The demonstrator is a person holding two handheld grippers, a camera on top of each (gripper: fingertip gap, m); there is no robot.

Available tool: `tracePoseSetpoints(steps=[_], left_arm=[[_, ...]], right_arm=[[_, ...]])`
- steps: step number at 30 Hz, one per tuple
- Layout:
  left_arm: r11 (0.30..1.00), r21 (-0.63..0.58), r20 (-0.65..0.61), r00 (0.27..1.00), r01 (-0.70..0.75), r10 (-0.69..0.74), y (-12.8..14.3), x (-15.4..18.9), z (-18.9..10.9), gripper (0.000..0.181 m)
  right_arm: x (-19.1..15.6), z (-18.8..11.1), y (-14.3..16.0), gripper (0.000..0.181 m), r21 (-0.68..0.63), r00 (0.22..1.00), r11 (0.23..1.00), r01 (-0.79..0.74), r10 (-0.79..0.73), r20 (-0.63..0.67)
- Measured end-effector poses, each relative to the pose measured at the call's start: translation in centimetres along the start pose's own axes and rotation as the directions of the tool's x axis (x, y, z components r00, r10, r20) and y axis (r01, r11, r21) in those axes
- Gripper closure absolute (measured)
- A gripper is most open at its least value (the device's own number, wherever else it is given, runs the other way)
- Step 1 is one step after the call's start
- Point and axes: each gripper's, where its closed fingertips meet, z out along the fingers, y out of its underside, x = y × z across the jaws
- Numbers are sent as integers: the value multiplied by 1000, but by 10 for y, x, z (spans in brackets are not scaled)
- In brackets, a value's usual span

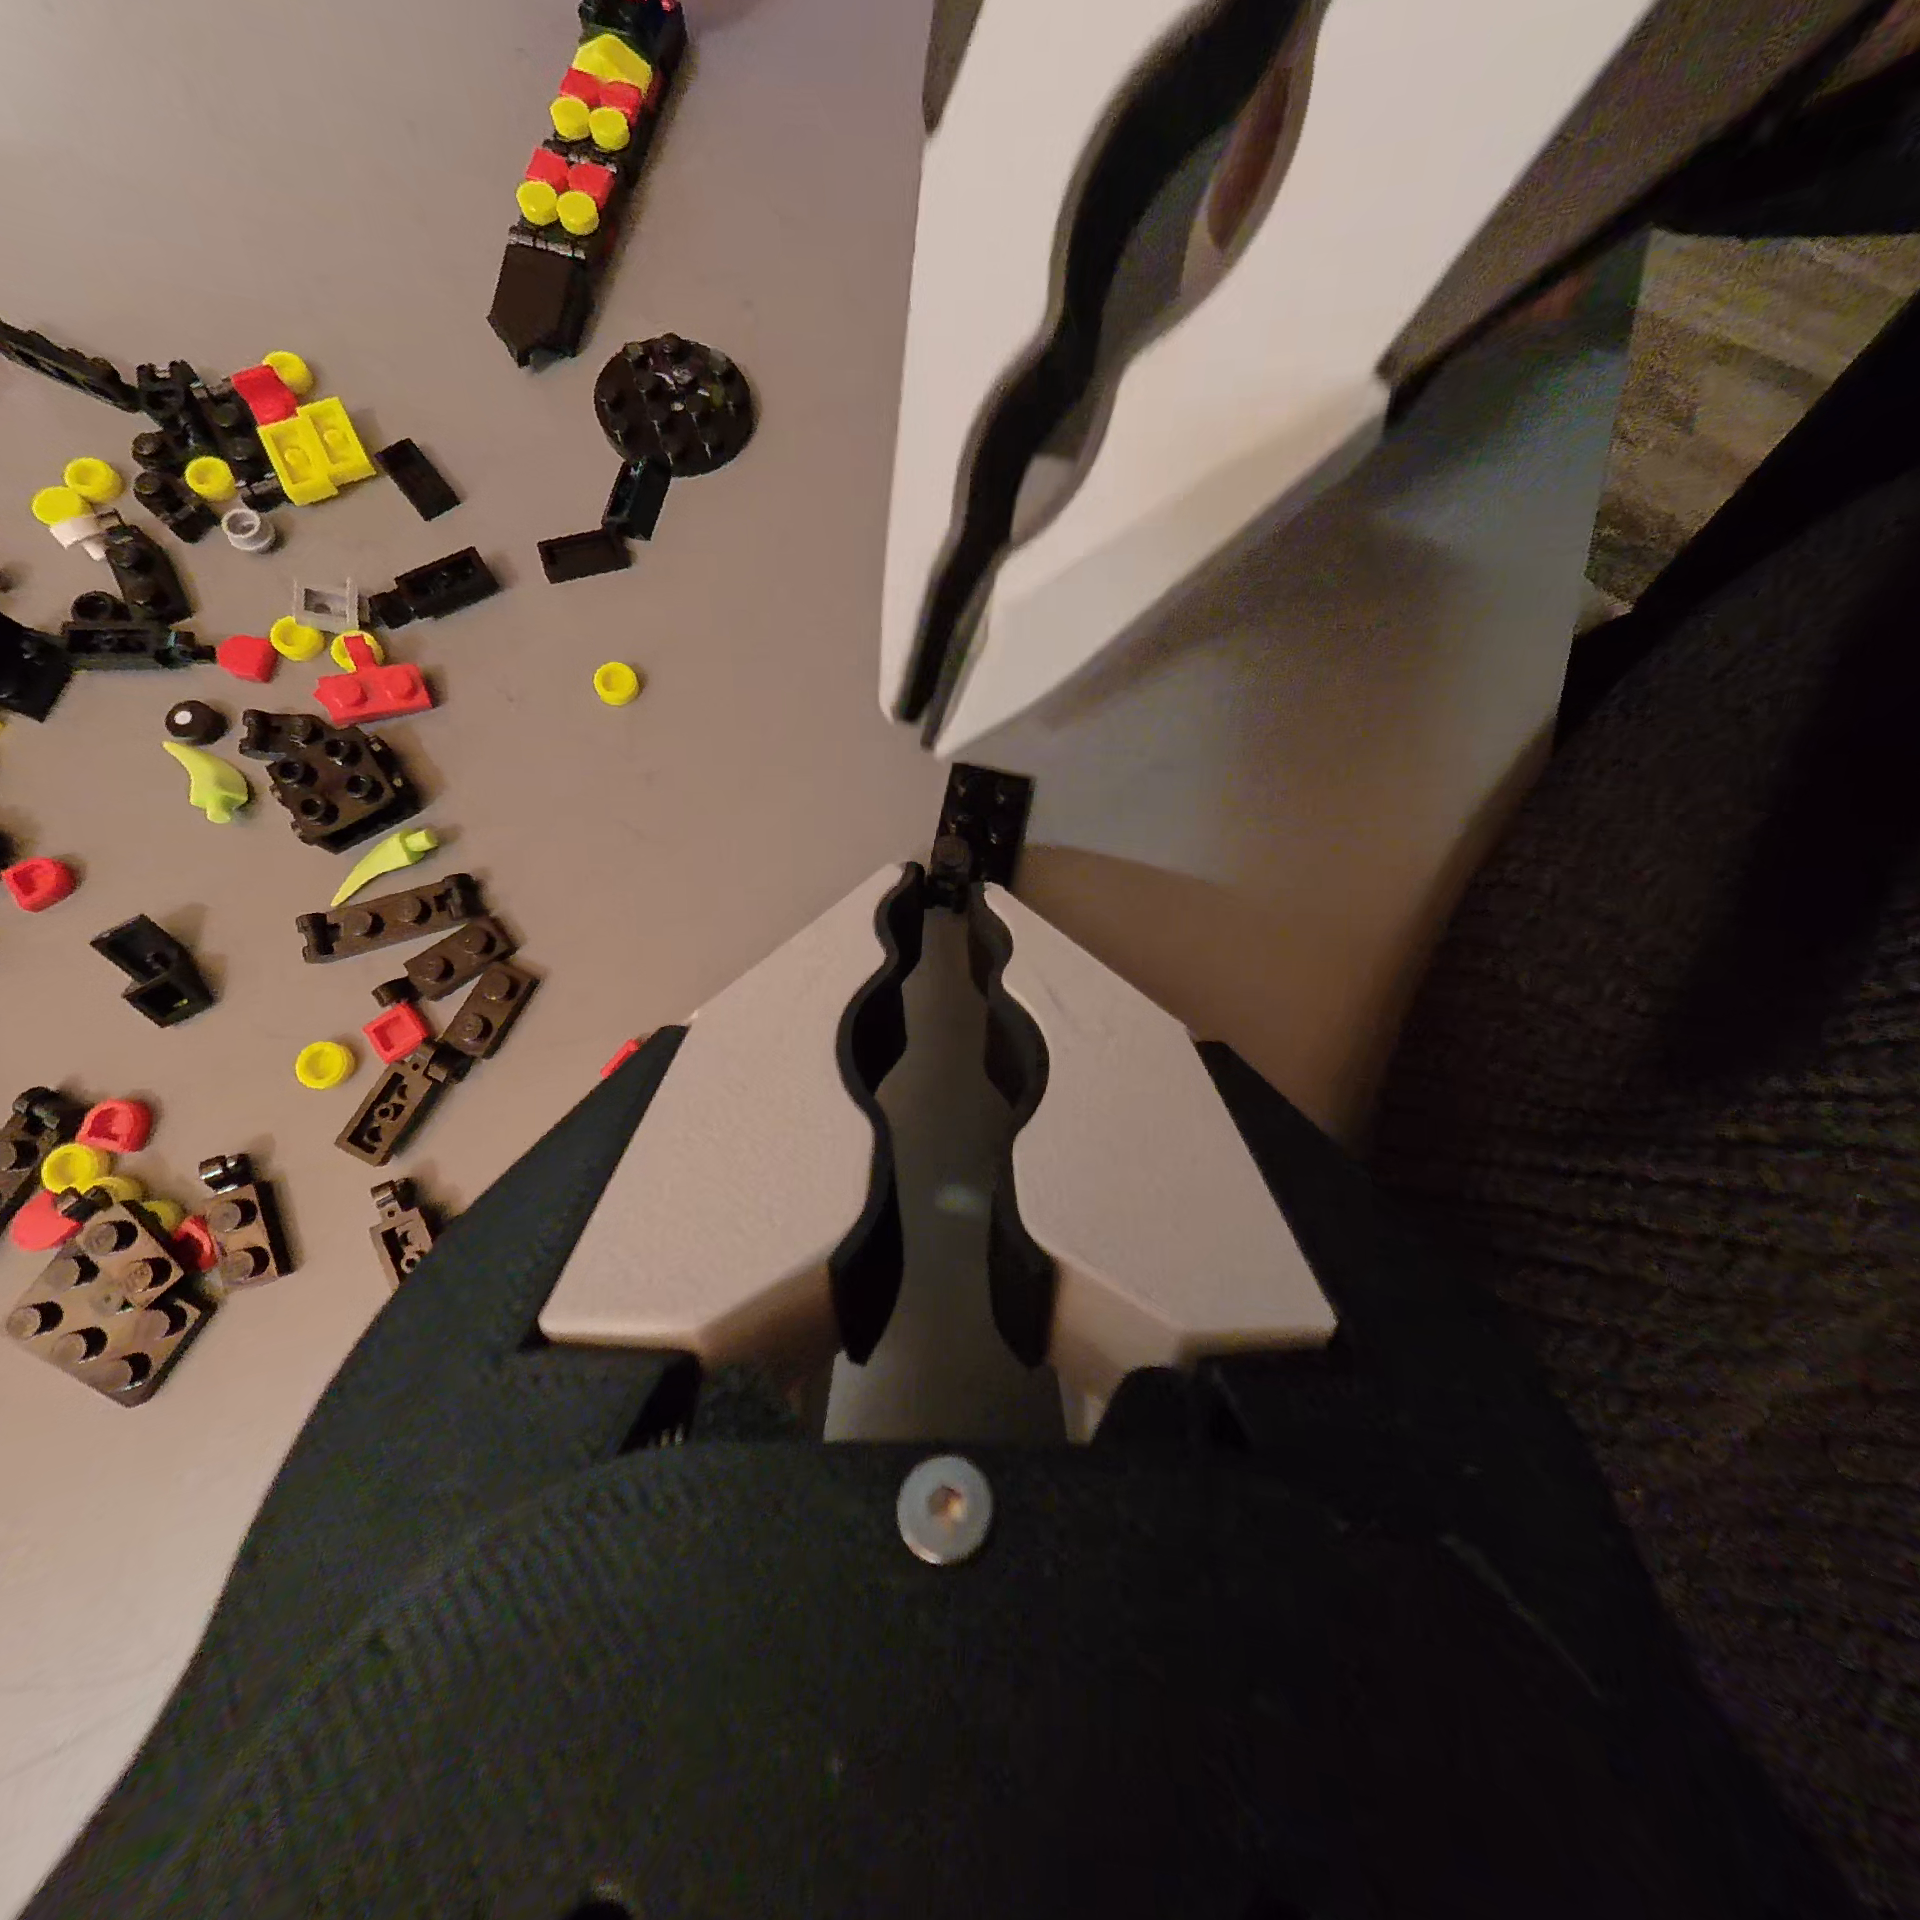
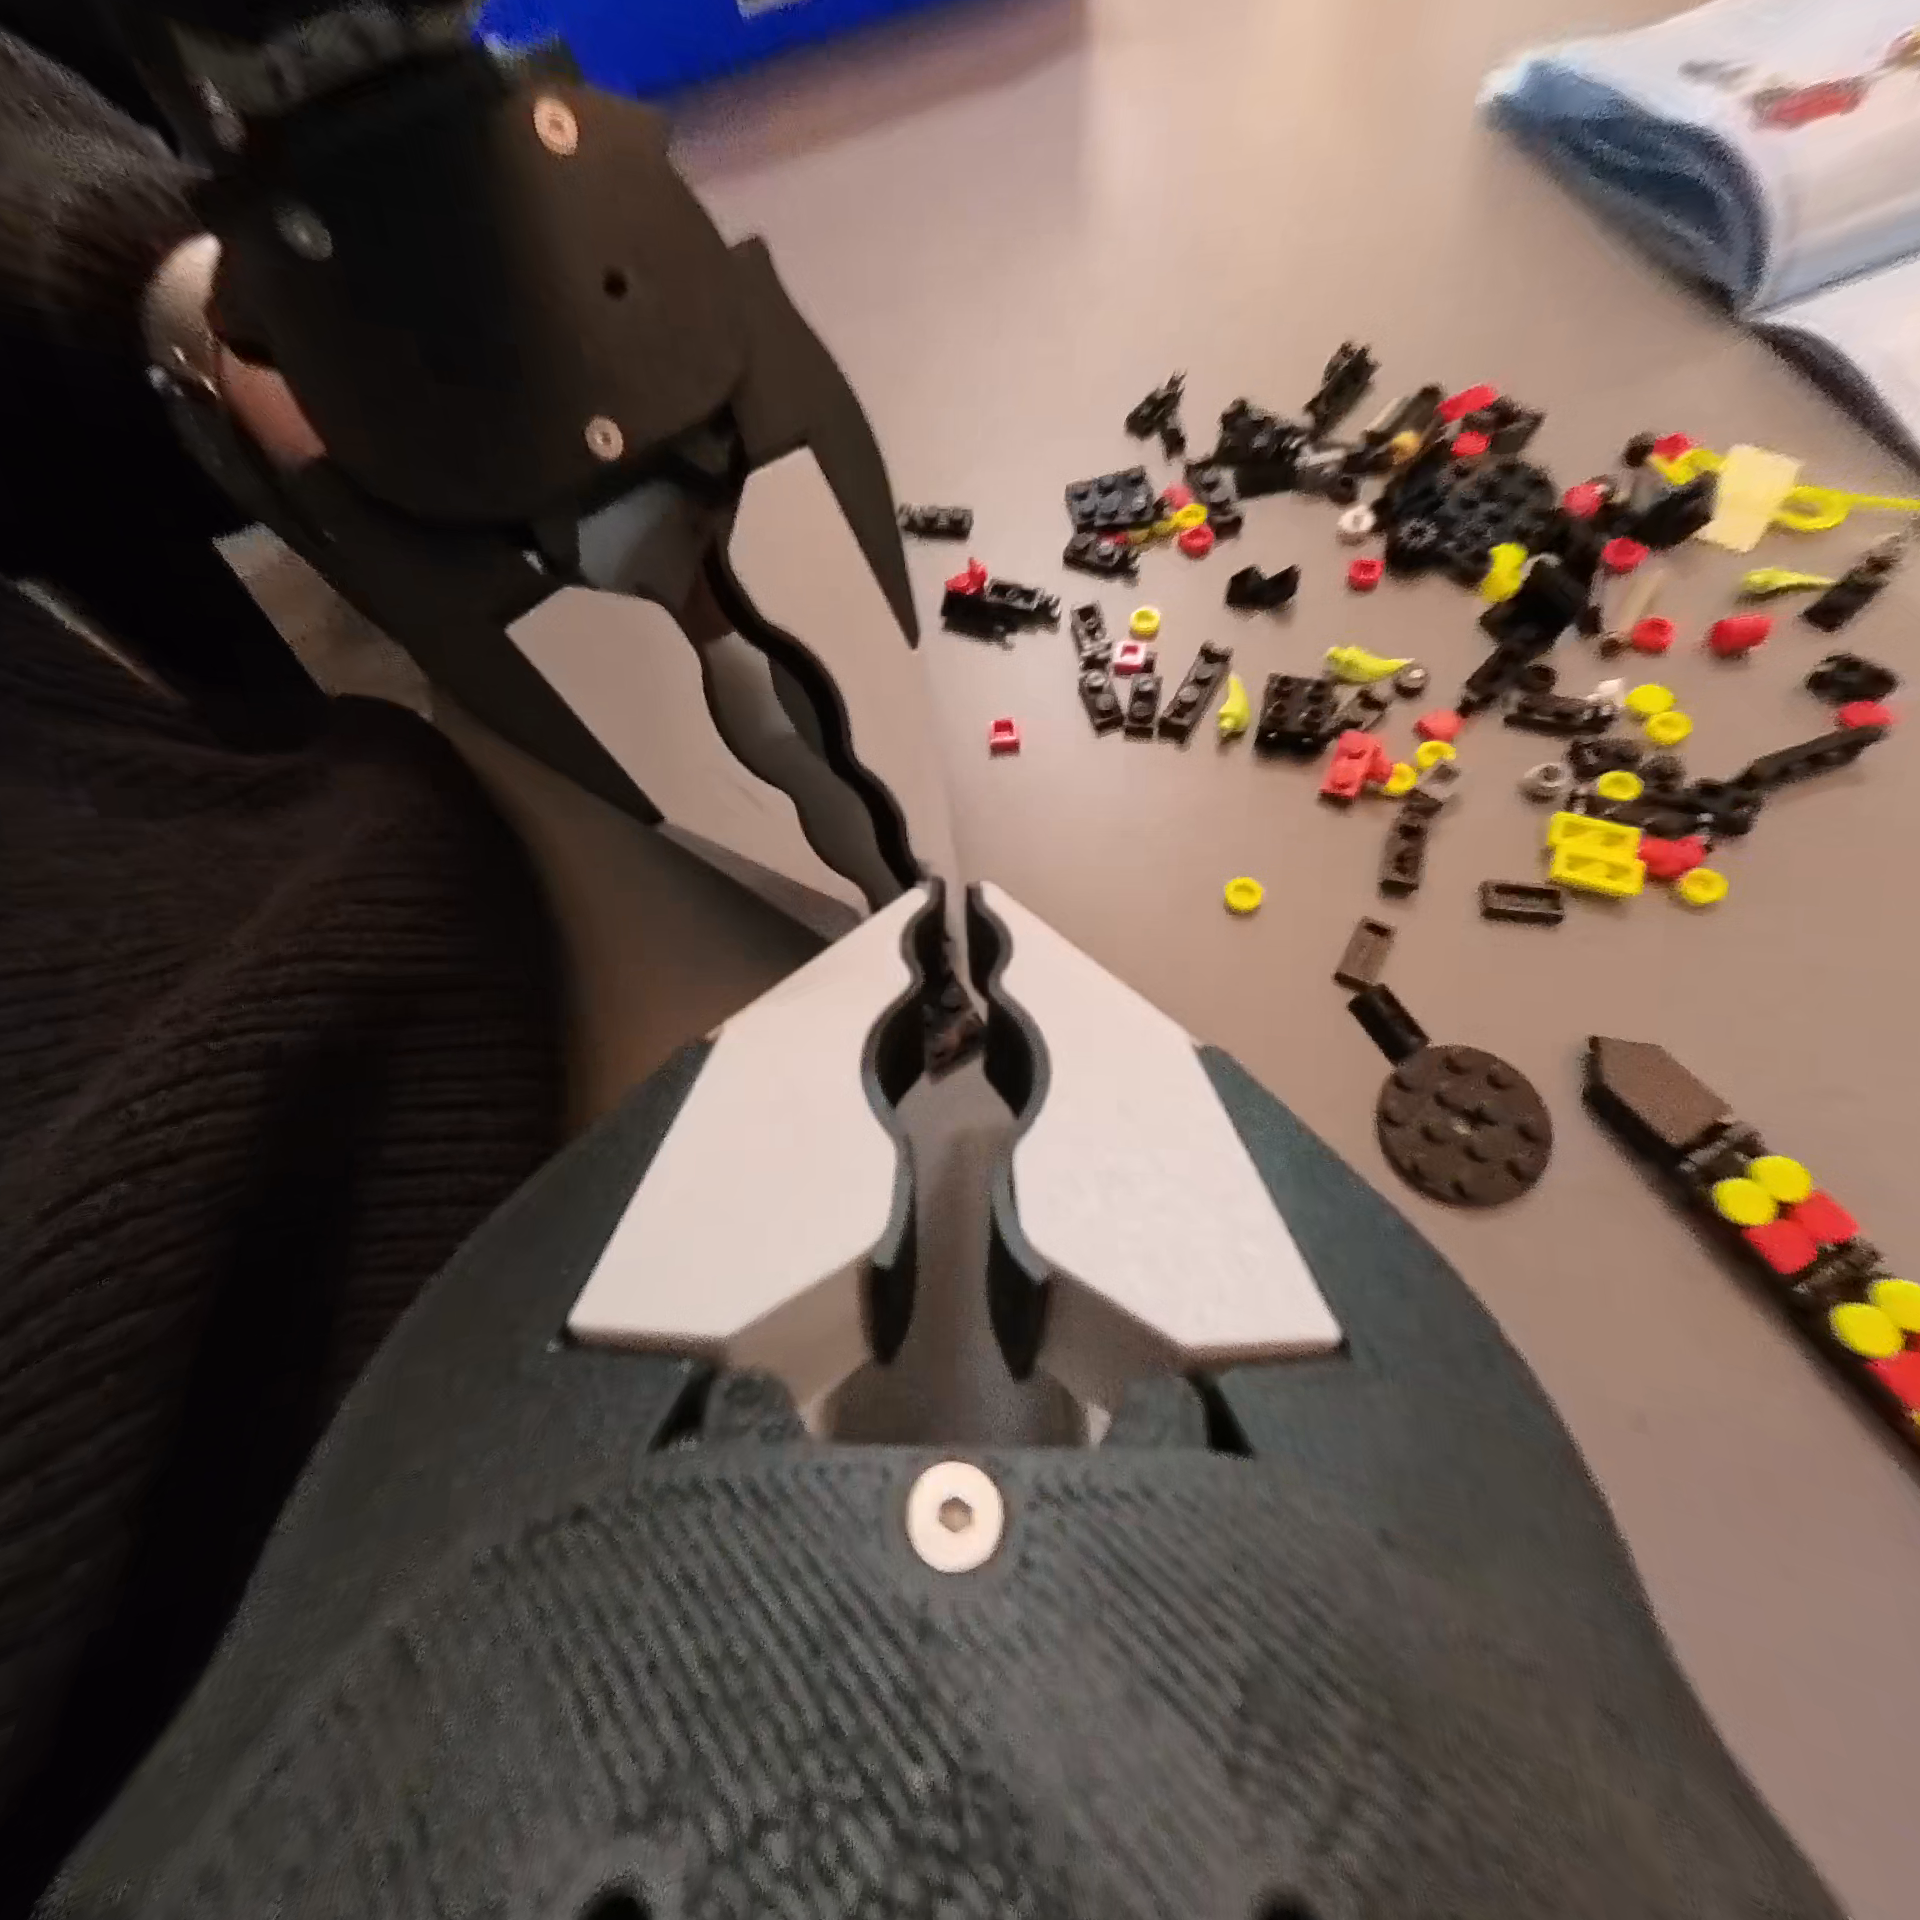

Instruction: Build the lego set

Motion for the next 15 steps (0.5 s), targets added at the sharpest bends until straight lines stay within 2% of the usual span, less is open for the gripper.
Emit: tracePoseSetpoints(steps=[1, 5, 9, 15], left_arm=[[1000, 0, -1, 1000, 1, -1, 0, 0, 0, 176], [1000, 5, -6, 1000, 5, -5, 0, -1, -1, 176], [1000, 7, -8, 1000, 0, 0, 0, -1, -1, 176], [1000, 0, -30, 1000, 10, -10, 2, 0, -1, 176]], right_arm=[[3, -3, 0, 177, 9, 1000, 1000, -7, 7, -5], [11, 2, 24, 165, -99, 998, 993, -60, 60, -4], [-3, 9, 27, 148, -124, 992, 989, -85, 96, 84], [-6, 14, 38, 144, -178, 995, 980, 86, -75, 68]])
